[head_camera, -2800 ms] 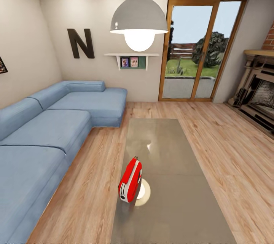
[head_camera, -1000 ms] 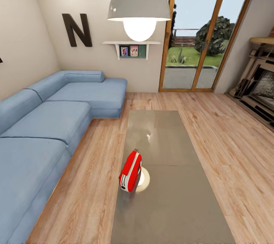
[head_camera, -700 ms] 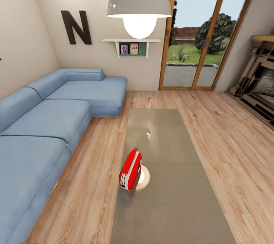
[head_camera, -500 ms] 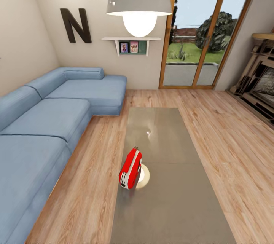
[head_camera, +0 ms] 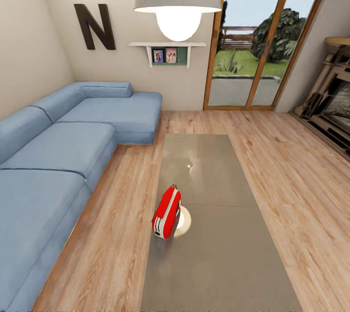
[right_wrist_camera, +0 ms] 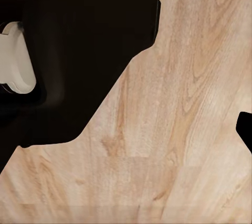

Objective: Turn on the radio receiver that's on the table in the living room.

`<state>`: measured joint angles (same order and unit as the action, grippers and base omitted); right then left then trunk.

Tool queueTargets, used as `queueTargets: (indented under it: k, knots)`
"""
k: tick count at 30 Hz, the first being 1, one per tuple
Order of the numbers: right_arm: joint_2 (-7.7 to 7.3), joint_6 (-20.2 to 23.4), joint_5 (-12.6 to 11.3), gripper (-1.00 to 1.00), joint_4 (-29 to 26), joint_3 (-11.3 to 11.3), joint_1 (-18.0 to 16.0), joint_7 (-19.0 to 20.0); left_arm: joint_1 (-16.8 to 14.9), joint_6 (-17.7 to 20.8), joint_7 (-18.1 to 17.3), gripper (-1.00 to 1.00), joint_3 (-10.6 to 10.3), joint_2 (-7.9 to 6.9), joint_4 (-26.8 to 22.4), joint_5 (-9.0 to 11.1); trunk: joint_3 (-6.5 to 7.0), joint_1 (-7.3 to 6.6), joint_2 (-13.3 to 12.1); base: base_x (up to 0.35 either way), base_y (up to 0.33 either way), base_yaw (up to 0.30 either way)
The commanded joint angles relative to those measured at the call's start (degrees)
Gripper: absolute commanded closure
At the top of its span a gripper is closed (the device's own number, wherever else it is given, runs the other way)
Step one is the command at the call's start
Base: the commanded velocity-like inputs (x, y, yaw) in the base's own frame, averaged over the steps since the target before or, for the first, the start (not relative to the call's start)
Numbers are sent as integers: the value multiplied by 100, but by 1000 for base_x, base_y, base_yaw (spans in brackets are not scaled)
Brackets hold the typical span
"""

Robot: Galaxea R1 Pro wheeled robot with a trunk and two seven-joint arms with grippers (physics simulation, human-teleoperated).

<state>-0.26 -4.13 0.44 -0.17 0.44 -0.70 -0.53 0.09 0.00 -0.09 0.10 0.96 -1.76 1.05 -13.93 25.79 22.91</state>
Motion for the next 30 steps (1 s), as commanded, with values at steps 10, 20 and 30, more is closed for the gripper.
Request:
queueTargets:
  k: [10,20,30]
  knots:
    - [0,0,0,-100,-1,0,0,0,0,0,0,-100,-1,0,0,0,-94,0,0,0,0,0]
    - [0,0,0,-100,-1,-1,0,0,0,0,0,-100,-1,0,1,0,-187,0,0,0,0,0]
    - [0,0,0,-100,0,0,0,0,0,0,0,-100,-1,0,0,0,-280,0,0,0,0,0]
